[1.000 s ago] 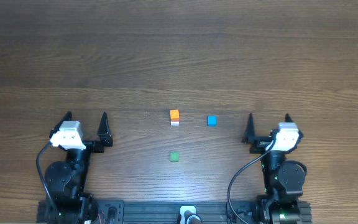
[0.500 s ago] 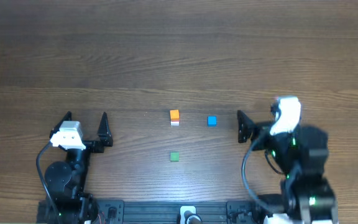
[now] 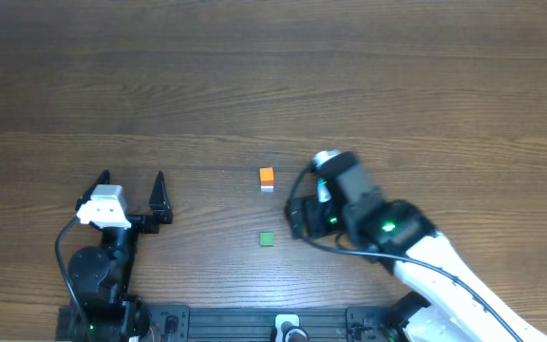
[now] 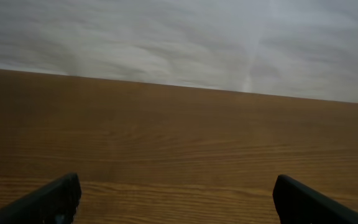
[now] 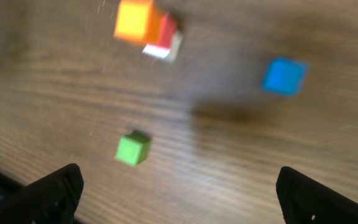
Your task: Stack Cubes
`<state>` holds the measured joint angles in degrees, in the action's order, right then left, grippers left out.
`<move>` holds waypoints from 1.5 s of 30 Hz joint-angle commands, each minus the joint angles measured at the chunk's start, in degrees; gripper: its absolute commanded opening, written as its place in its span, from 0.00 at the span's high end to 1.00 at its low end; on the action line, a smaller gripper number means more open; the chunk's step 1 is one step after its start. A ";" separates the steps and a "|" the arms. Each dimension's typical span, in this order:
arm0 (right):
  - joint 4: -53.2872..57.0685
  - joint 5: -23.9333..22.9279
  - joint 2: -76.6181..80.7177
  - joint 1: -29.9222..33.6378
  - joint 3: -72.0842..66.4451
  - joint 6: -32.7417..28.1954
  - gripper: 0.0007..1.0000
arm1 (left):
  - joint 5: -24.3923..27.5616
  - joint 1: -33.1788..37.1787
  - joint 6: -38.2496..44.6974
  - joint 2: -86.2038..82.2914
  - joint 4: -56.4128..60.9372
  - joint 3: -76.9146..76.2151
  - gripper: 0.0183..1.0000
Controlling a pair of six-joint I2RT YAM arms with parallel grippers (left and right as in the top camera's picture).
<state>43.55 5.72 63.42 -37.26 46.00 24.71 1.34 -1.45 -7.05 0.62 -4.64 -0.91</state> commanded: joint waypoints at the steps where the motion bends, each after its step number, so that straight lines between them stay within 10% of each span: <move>1: -0.72 -4.57 4.46 -9.38 1.86 11.85 0.01 | 0.57 0.35 1.05 -0.46 0.20 0.46 0.00; 26: 4.28 -12.35 32.83 -22.47 12.52 39.32 0.03 | 0.57 0.35 1.03 -0.46 0.20 0.46 0.00; 45: 2.12 -13.73 34.99 -24.37 12.52 37.35 0.05 | 0.57 0.35 1.05 -0.46 0.20 0.46 0.00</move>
<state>45.80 -6.46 96.97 -61.30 57.49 62.50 1.34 -1.45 -7.05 0.62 -4.64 -0.91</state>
